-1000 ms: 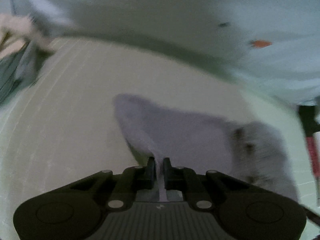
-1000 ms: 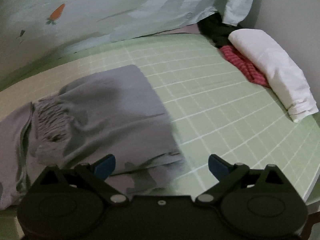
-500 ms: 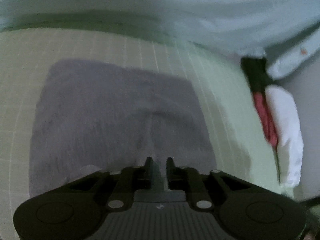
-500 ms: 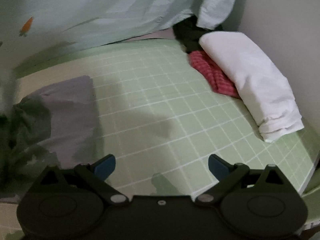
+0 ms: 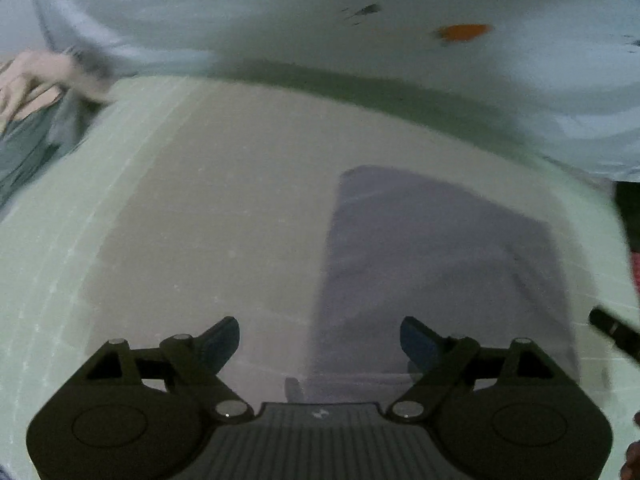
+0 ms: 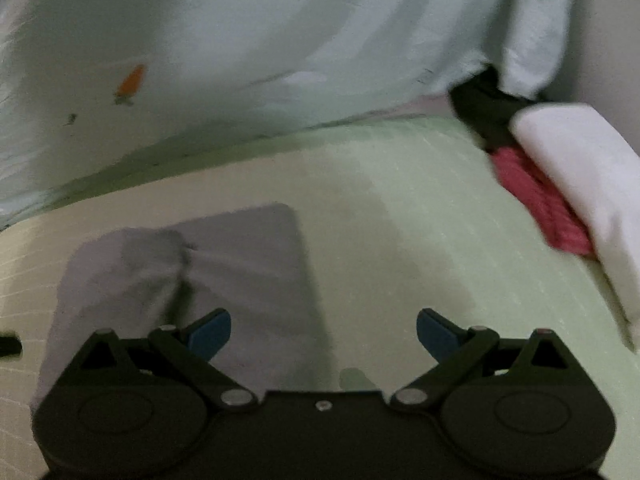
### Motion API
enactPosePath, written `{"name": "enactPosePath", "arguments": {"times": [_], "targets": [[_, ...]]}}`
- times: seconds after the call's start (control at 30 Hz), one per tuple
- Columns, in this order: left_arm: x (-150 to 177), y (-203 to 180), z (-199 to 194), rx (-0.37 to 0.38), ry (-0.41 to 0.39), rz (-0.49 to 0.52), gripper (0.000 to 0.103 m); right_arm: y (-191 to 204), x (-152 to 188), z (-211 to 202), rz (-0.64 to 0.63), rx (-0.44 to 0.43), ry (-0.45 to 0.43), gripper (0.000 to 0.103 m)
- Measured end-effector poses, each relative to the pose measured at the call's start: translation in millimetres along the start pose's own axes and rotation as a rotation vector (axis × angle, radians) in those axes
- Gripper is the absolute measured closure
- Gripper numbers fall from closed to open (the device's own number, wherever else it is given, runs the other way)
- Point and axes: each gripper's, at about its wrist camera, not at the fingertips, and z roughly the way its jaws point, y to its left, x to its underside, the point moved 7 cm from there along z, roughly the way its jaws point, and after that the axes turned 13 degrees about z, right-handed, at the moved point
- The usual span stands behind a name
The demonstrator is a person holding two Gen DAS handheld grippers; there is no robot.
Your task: Fold clothes
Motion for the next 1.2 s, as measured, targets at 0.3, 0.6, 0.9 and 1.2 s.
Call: {"name": "enactPosePath", "arguments": {"times": [0.3,0.6,0.9,1.2], "targets": [[-10.7,23.0,48.6,0.023,0.088,-0.008,0.015,85.2,23.2,55.8,-0.044,-0.223,0.197,0.036],[-1.6,12.0,72.4,0.082,0.13,0.031,0.015,97.4,32.0,77.9,-0.072,-0.221,0.281,0.099],[-38.2,-20.5,45.5,0.155,-0.015,0.098,0.011,88.5,-28.5,4.6,-0.238,-0.2,0.022,0.1],[-30.0,-44.9,59.7,0.199,0.024,0.168,0.007,-11.4,-16.6,54.2,0.082,-0.024,0.21,0.037]]}}
